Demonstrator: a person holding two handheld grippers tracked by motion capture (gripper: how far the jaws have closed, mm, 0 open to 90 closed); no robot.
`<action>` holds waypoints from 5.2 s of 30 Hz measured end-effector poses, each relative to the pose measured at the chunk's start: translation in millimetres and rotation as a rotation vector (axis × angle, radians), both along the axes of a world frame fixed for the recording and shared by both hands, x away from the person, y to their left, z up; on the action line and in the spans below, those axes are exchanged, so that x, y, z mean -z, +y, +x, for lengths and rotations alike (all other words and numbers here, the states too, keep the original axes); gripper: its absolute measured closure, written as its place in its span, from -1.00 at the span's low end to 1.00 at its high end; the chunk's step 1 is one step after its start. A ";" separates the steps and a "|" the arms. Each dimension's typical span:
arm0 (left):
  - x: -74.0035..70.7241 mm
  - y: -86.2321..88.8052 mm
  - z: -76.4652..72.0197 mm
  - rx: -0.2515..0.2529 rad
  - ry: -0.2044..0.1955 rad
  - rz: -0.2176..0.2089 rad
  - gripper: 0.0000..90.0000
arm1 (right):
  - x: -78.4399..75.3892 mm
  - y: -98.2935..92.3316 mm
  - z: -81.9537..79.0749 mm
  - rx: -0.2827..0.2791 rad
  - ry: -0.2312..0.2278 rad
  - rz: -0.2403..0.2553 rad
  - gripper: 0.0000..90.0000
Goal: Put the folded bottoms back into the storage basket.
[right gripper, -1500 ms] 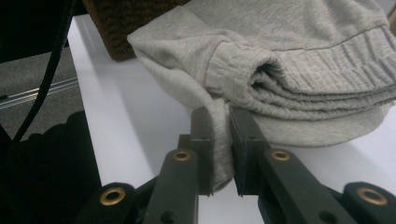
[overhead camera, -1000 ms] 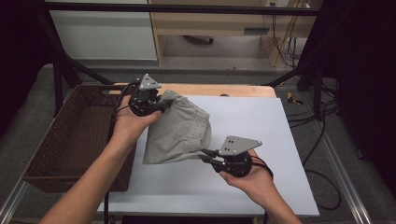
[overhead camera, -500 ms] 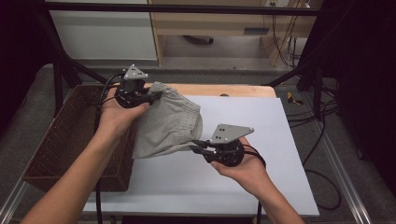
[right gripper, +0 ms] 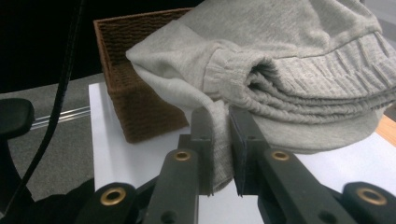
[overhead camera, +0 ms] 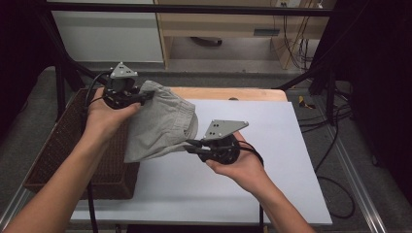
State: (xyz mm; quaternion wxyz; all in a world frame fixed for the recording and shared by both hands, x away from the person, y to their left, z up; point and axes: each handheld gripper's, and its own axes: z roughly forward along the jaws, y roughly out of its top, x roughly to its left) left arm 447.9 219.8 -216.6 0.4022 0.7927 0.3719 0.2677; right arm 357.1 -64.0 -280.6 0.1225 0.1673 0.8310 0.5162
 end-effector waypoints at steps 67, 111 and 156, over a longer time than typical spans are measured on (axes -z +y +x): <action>7.7 129.7 -13.2 -0.277 -0.020 -0.099 0.60 | 5.3 145.3 40.3 -0.145 -0.002 0.043 0.80; 23.5 150.2 -8.9 -0.301 0.011 -0.099 0.60 | 28.6 183.9 44.9 -0.177 0.013 0.050 0.80; 44.9 161.6 -0.2 -0.330 0.057 -0.099 0.59 | 48.6 205.6 46.8 -0.176 0.044 0.023 0.80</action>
